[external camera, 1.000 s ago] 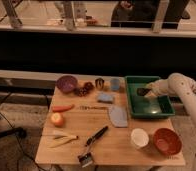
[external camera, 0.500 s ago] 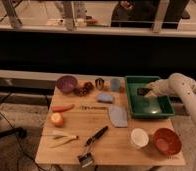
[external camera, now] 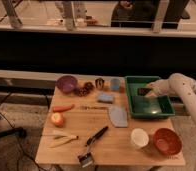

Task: Wipe tray with eraser

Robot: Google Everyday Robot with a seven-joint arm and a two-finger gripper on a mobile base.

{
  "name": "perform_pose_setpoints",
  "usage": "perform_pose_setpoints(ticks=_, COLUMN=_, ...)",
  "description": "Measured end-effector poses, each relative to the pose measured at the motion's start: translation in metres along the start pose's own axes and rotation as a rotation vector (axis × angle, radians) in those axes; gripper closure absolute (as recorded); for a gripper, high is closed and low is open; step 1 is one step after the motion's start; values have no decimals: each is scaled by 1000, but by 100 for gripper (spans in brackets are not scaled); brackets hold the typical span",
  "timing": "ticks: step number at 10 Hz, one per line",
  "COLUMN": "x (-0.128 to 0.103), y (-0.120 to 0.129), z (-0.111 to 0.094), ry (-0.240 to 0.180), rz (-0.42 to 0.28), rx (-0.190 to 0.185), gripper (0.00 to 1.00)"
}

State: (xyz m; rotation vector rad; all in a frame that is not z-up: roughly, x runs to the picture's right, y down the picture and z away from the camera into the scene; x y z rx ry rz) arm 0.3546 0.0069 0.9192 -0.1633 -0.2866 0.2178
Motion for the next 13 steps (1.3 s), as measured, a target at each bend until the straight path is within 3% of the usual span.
perform_pose_setpoints(ticks=1, x=-1, y=1, z=0, ry=2, rz=-11, rx=-3, gripper=77)
perform_pose_setpoints(ticks=7, x=-2, y=-1, z=0, ry=15, rz=5, rx=-6, gripper=22)
perform_pose_setpoints(ticks=11, x=-1, y=-4, z=0, ry=22, rz=20, rx=-4, gripper=22)
perform_pose_setpoints(ticks=12, x=2, y=-1, z=-1, ry=24, rz=20, rx=-6, gripper=28)
perform_pose_setpoints(ticks=13, x=10, y=3, z=-6, ry=30, rz=25, rx=-5, gripper=40)
